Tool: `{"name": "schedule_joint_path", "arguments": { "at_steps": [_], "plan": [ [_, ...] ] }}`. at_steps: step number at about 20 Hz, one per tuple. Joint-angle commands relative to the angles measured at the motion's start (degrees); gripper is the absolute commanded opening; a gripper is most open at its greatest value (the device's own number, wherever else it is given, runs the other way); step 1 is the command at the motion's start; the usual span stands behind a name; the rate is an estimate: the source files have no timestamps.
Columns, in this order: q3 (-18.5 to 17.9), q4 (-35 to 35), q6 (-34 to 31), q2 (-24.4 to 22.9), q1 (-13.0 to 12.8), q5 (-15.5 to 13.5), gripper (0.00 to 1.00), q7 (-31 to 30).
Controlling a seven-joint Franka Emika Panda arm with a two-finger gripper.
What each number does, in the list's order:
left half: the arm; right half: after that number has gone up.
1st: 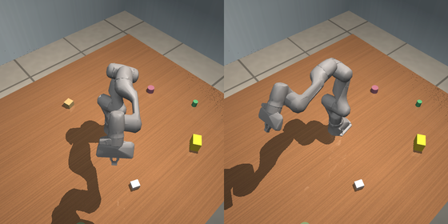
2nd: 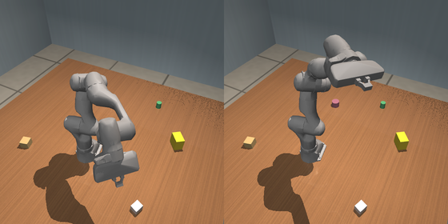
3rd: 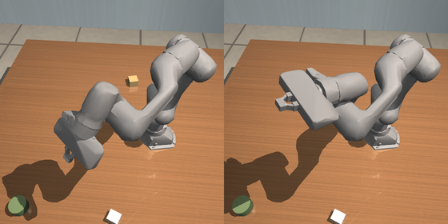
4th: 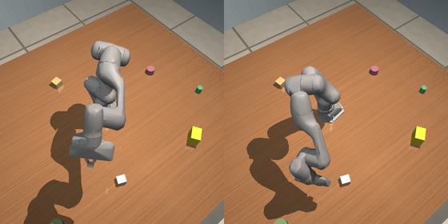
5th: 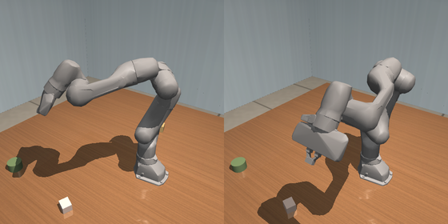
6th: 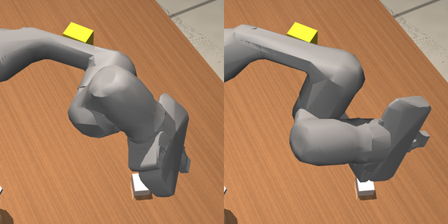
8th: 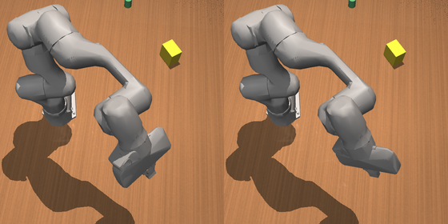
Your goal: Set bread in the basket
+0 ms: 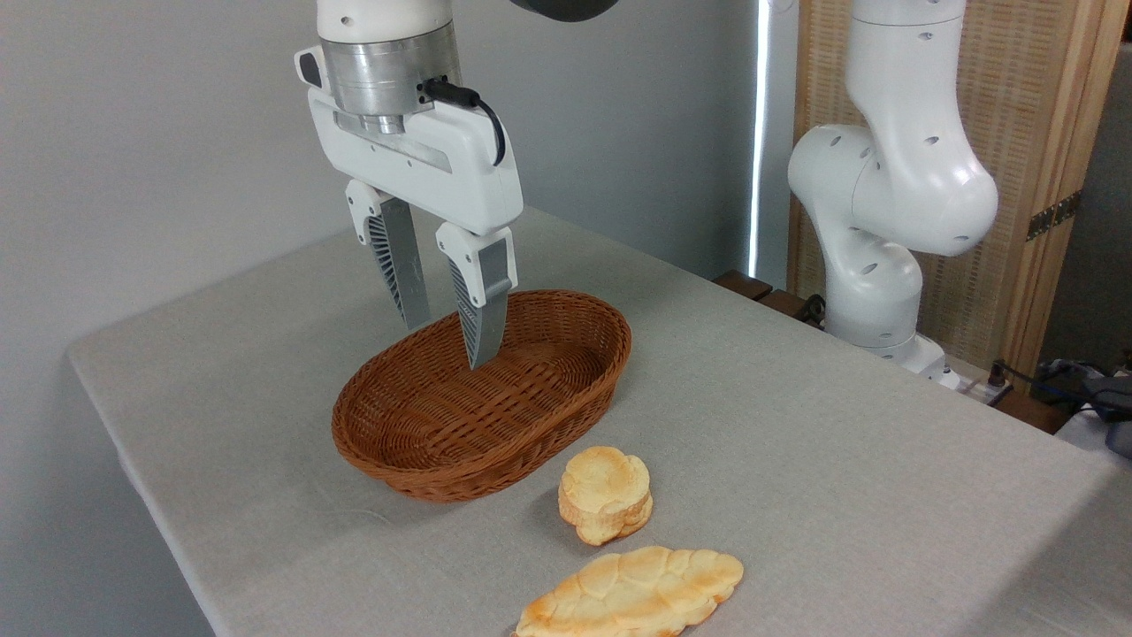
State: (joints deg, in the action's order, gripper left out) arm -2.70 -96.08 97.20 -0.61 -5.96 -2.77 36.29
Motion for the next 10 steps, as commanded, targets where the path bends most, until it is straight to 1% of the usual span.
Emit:
{"name": "schedule_joint_path", "arguments": {
  "at_steps": [1, 10],
  "plan": [
    [-1.2, -0.2, -1.7, -0.5, 0.0, -0.8, 1.0, 1.3],
    [-1.1, -0.3, -2.4, -0.9, -0.1, -0.8, 1.0, 1.4]
  ]
}}
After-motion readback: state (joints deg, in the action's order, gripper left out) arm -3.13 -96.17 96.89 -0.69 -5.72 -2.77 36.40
